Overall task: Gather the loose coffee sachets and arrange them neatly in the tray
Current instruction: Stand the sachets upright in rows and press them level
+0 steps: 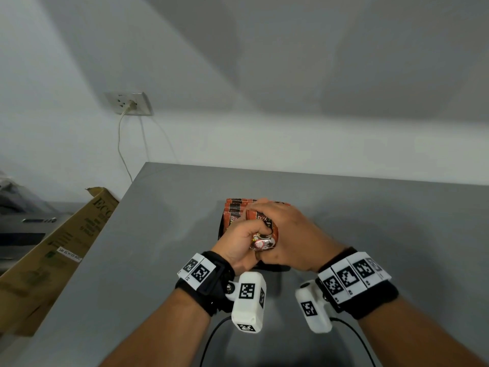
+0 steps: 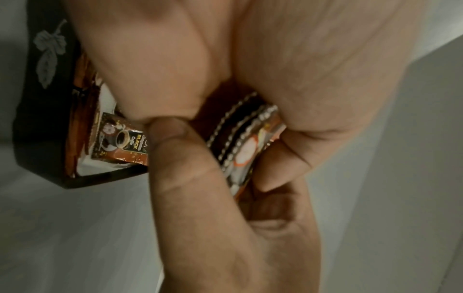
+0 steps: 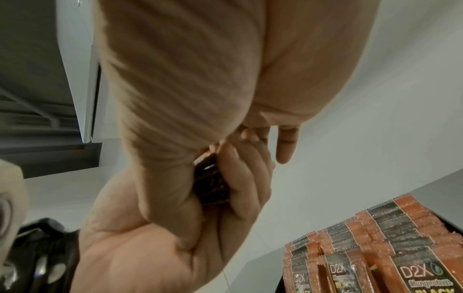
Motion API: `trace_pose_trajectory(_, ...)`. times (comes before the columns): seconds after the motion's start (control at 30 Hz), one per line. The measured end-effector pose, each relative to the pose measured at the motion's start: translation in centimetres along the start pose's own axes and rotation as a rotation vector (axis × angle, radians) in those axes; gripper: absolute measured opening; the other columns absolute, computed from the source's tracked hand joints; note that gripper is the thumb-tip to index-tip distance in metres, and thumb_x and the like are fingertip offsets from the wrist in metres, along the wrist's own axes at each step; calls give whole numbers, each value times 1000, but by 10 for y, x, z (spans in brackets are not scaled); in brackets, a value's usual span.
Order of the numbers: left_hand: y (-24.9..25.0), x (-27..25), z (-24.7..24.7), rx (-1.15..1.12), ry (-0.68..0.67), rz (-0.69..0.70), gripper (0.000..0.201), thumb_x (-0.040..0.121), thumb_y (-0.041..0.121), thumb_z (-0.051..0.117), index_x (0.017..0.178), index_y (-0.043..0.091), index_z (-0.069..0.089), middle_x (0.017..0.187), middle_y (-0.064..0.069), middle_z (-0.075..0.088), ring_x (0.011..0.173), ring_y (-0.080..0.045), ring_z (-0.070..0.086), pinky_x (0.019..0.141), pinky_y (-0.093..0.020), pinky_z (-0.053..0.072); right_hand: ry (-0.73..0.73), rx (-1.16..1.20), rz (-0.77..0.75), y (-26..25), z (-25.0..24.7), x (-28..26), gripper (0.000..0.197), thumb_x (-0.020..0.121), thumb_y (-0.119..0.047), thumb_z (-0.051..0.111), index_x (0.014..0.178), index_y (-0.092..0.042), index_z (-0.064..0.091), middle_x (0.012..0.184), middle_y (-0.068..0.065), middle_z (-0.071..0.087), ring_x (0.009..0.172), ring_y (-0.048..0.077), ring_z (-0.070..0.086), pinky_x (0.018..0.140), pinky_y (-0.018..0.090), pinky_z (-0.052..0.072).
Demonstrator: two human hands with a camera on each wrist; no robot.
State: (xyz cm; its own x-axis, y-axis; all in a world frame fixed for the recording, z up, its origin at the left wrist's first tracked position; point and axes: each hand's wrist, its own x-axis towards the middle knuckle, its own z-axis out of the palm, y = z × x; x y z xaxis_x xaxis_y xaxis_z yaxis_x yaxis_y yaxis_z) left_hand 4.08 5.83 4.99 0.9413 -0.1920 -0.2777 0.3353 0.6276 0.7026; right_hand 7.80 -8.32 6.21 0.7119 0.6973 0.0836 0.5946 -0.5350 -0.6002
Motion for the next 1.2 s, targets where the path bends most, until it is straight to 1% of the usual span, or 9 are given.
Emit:
trace_pose_trajectory(0.17, -2, 1, -2, 57, 31, -4, 46, 72, -15, 48, 114, 2, 56, 83, -17, 68, 73, -27, 69, 63, -34, 57, 18, 71, 28, -3, -7, -3, 91, 59, -44, 83, 142, -35, 47, 136, -20, 53, 127, 0, 50, 111, 28, 40)
trace_pose_trajectory(0.23, -1, 3, -4, 108, 41, 31, 61, 71, -17, 51, 127, 7, 52, 98, -24, 68, 86, -32, 68, 73, -40, 56, 64, 209, 99, -7, -18, -8, 78, 63, -45, 83, 134, -41, 52, 129, -23, 53, 119, -4, 53, 103, 22, 45)
trace_pose_trajectory(0.37, 4, 9, -6, 386, 116, 154, 83, 58, -3, 79, 128, 36, 55, 128, -29, 57, 93, -31, 67, 89, -52, 54, 265, 377, 246, -1, -30, -6, 30, 84, -31, 73, 113, -39, 66, 101, -16, 64, 87, -1, 65, 82, 27, 55)
trace_pose_trajectory(0.47, 7, 11, -5, 468, 131, 215, 80, 58, -3, 81, 123, 38, 57, 111, -26, 65, 85, -34, 65, 89, -59, 53, 236, 390, 293, 4, -32, -2, 24, 85, -15, 75, 105, -29, 72, 82, -5, 72, 74, 6, 69, 75, 33, 59)
trace_pose_trajectory(0.6, 11, 10, -7, 502, 203, 246, 73, 68, -3, 82, 125, 31, 53, 102, -20, 67, 81, -29, 69, 76, -43, 60, 234, 358, 286, 11, -33, 1, 15, 87, -11, 74, 91, -26, 75, 78, 0, 75, 74, 26, 73, 74, 47, 62)
trace_pose_trajectory(0.77, 24, 8, -30, 411, 475, 299, 41, 89, -5, 61, 120, 22, 55, 102, -13, 61, 64, -17, 62, 62, -38, 53, 326, 236, 374, 33, -29, 7, 13, 93, -12, 69, 86, -23, 70, 74, -12, 77, 72, -4, 70, 63, 9, 52)
trace_pose_trajectory(0.9, 28, 2, -47, 407, 543, 290, 42, 88, -7, 60, 119, 21, 55, 92, -9, 63, 64, -18, 63, 61, -34, 53, 215, 156, 378, 51, 2, 24, 19, 92, -9, 68, 85, -26, 70, 72, -11, 75, 59, 5, 68, 53, 23, 56)
trace_pose_trajectory(0.97, 28, -1, -50, 409, 564, 285, 43, 88, -8, 59, 122, 19, 54, 92, -5, 62, 66, -17, 63, 61, -33, 52, 161, 110, 350, 56, 19, 34, 18, 91, -7, 68, 89, -24, 71, 75, -8, 75, 53, 0, 64, 49, 15, 47)
trace_pose_trajectory(1.2, 24, -9, -59, 444, 542, 186, 44, 87, -11, 53, 123, 15, 52, 96, -12, 65, 65, -20, 63, 60, -36, 53, -23, -48, 365, 55, 49, 56, 28, 84, 6, 57, 86, -21, 62, 88, 1, 68, 80, 24, 68, 73, 40, 60)
